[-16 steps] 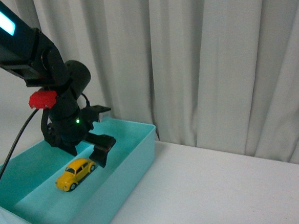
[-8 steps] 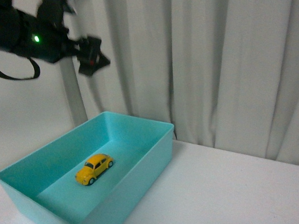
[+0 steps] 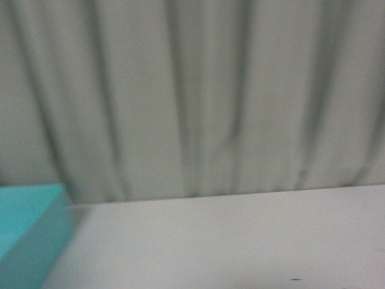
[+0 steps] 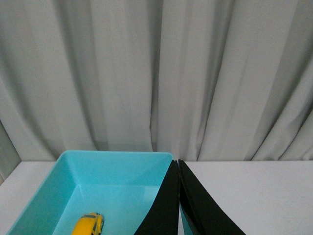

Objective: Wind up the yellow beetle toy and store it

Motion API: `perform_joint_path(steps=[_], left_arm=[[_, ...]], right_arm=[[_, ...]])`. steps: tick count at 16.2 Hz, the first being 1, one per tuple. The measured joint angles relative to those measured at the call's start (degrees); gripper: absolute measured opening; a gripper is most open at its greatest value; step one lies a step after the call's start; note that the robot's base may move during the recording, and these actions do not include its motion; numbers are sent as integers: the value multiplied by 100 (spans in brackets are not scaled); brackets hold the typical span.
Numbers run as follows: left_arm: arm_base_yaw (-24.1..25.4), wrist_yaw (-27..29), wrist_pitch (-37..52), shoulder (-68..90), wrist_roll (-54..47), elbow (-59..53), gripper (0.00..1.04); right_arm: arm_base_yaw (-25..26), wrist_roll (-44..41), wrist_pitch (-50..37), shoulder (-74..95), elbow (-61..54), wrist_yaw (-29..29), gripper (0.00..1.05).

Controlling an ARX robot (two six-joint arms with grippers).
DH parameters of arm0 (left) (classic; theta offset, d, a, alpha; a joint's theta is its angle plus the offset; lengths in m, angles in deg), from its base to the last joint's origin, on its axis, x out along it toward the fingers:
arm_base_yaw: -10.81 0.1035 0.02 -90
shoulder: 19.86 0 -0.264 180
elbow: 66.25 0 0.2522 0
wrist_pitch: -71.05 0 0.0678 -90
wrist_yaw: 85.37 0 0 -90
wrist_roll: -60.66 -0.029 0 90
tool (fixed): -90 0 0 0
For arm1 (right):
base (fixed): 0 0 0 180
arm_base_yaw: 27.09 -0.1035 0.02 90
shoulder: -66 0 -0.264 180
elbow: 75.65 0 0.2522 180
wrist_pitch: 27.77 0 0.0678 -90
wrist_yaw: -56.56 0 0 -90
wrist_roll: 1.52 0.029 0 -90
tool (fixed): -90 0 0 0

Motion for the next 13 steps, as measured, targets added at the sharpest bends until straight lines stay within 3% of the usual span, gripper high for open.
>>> perform_joint_path(steps=[3, 5, 13], left_arm=[[-234, 245, -26, -498, 0, -555, 2], [-758, 761, -116, -901, 7, -804, 2], [-772, 809, -841, -2155, 9, -1340, 2]], right_arm=[[0, 2, -2, 0, 0, 13, 98], [0, 2, 0, 0, 0, 13, 98], [0, 2, -2, 0, 0, 13, 98]])
